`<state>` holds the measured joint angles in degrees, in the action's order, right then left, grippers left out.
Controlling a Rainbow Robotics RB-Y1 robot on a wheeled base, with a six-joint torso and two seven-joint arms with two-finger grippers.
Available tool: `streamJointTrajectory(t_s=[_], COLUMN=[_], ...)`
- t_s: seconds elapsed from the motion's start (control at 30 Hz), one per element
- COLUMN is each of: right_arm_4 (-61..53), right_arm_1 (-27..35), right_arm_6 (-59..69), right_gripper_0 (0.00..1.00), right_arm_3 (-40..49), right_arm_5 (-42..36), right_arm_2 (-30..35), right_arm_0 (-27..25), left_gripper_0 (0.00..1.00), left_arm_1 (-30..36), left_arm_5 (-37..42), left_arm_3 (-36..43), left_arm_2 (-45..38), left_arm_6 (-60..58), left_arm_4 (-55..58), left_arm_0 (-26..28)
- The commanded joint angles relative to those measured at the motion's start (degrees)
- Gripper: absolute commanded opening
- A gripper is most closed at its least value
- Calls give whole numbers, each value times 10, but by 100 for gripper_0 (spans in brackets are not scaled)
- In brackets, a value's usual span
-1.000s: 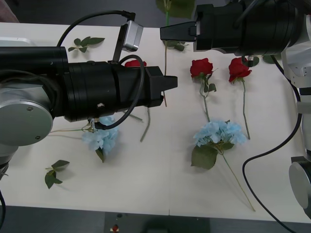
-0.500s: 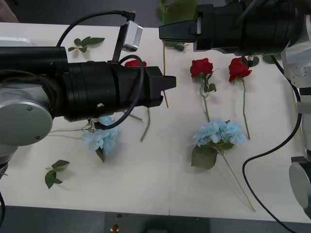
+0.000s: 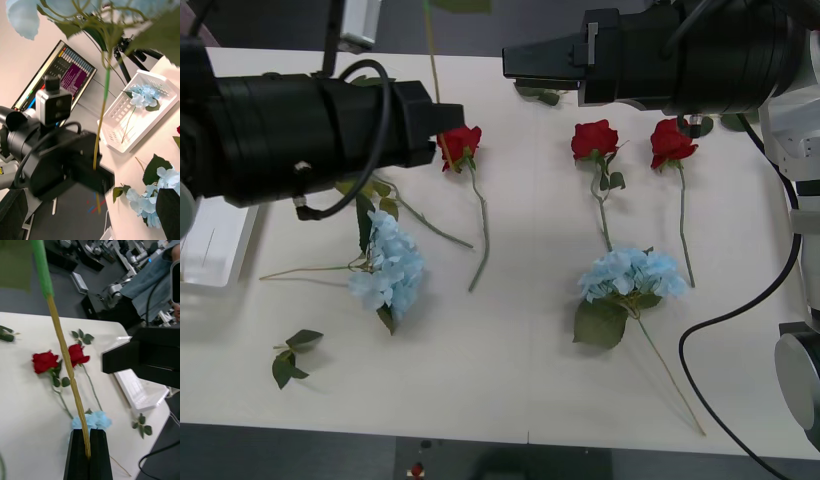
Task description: Put the red flowers into the right box and the blue flowers into the left box
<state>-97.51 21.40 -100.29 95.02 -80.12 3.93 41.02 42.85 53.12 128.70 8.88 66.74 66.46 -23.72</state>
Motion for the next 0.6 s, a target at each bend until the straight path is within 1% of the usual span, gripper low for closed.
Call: streamJointTrajectory(t_s=[0.03, 0.1, 0.3, 0.47, 0.53, 0.57, 0.6], right_arm_4=[-5, -6, -6, -2, 8, 8, 22], right_arm_1=[-7, 2, 22, 57, 73, 73, 90], right_arm_6=[9, 8, 7, 9, 11, 11, 14], right_gripper_0=[100, 100, 100, 100, 100, 100, 100], right_arm_3=[3, 7, 11, 12, 12, 12, 12], right_arm_5=[2, 6, 3, 3, 1, 1, 1], right_arm_2=[13, 19, 25, 28, 28, 28, 28], right_arm_0=[14, 16, 17, 17, 15, 15, 12], left_gripper_0=[0, 0, 0, 0, 0, 0, 0], left_arm_1=[61, 78, 160, 202, 213, 213, 225], left_arm_5=[-8, -8, -8, -8, -8, -8, -7], left_arm_3=[9, 9, 1, -40, -62, -62, -85], left_arm_2=[-62, -82, -174, -238, -254, -254, -267], left_arm_6=[3, 1, -1, 2, 5, 5, 7], left_arm_4=[5, 7, 8, 15, 17, 17, 16], left_arm_0=[30, 45, 134, 199, 216, 216, 233])
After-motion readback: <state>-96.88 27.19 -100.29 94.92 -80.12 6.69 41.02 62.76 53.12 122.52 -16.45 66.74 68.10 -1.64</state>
